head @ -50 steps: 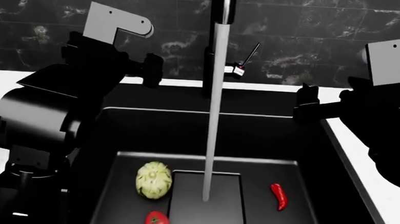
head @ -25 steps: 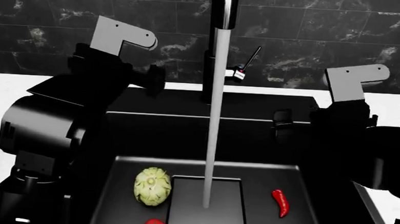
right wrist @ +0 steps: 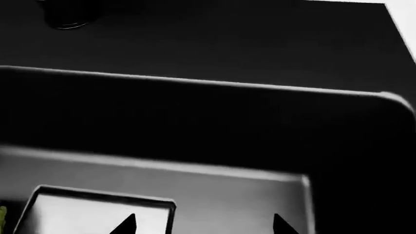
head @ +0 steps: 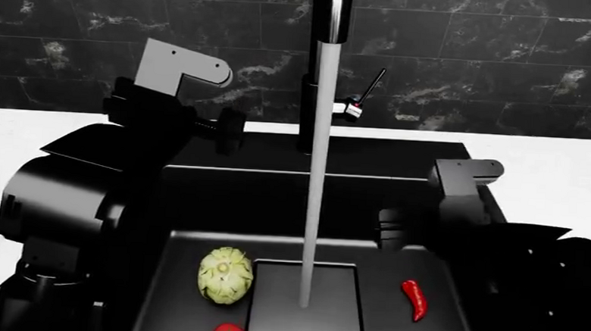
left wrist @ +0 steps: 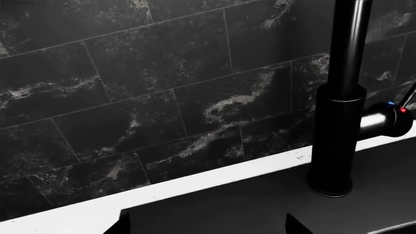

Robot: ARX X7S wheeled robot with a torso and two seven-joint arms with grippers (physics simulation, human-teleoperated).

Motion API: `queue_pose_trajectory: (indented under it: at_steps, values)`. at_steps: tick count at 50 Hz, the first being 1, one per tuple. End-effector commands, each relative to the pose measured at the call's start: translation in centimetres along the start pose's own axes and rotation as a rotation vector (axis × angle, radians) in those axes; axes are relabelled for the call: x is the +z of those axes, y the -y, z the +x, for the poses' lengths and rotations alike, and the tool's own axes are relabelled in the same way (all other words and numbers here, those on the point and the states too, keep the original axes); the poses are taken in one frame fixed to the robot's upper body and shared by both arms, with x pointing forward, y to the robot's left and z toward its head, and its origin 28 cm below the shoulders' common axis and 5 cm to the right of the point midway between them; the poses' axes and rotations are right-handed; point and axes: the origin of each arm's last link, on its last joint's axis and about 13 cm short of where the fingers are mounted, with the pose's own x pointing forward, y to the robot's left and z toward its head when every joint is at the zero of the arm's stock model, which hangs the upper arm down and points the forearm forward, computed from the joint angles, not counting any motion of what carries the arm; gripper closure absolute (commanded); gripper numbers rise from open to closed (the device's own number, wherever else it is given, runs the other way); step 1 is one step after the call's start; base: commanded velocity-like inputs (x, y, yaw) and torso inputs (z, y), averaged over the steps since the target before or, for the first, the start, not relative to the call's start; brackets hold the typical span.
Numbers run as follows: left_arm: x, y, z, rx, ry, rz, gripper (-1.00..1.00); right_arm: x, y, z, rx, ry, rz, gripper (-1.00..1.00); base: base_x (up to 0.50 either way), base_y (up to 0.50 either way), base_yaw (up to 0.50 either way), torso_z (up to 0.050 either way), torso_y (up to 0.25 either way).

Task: Pick the tomatos and chili peppers from the sink and place them in one bowl. Place the artichoke in the other bowl. Then turn off the sink faucet.

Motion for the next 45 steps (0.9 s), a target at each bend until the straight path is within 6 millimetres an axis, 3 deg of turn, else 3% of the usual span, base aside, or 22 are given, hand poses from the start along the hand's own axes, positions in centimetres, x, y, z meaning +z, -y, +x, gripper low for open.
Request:
queue_pose_trajectory:
  at_steps: [1,21,33,45]
  values:
    - [0.1,0.1,-0.5,-0.019,0.023,-0.005,-1.00,-2.4,0.6,2.8,0.005,-0.061,0.029,-1.00,0.00,0.00,0.00,0.000,0.000]
    - [0.2,0.1,-0.6,-0.021,0.025,-0.004,-1.00,-7.1,0.9,5.7,-0.052,-0.136,0.032,-1.00,0.00,0.00,0.00,0.000,0.000]
    - [0.1,0.1,-0.7,-0.024,0.025,-0.004,-1.00,-7.6,1.5,3.7,-0.075,-0.210,-0.002,-1.00,0.00,0.00,0.00,0.000,0.000]
    - [-0.3,0.1,-0.6,-0.025,0.017,-0.004,-1.00,-9.0,1.9,6.3,-0.081,-0.219,0.020,-1.00,0.00,0.00,0.00,0.000,0.000]
